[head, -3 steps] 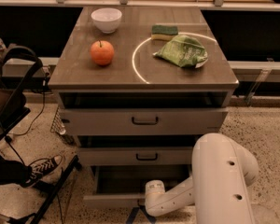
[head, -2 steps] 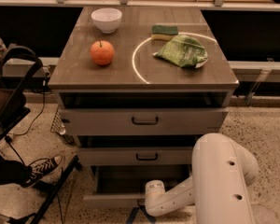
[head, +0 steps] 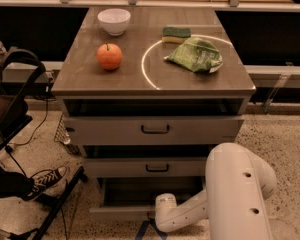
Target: Open bottom drawer
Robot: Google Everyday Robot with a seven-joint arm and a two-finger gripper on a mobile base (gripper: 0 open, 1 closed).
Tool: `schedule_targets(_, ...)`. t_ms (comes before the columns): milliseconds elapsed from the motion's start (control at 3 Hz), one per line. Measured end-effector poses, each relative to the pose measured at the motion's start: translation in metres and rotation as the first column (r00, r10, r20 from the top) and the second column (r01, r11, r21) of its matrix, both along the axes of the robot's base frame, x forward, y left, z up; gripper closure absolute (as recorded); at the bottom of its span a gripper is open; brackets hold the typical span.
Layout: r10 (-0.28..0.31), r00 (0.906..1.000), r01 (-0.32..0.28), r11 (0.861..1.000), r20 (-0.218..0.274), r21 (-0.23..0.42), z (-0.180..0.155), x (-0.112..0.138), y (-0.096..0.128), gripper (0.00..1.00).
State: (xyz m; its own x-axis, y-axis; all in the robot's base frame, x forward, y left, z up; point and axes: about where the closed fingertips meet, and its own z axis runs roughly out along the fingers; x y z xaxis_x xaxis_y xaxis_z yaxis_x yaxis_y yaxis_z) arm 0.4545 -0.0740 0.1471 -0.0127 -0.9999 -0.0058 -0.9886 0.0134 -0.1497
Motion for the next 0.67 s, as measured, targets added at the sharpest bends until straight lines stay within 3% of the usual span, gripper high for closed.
schedule_targets(333, -0.002, 1.0, 0.002, 1.0, 0.005, -0.005, 0.0039, -0.0007, -0.0003, 0.91)
schedule_targets(667, -0.005, 0.9999, 0.006, 1.0, 0.016, -0.017, 0.0134, -0.0022, -0.0005, 1.0)
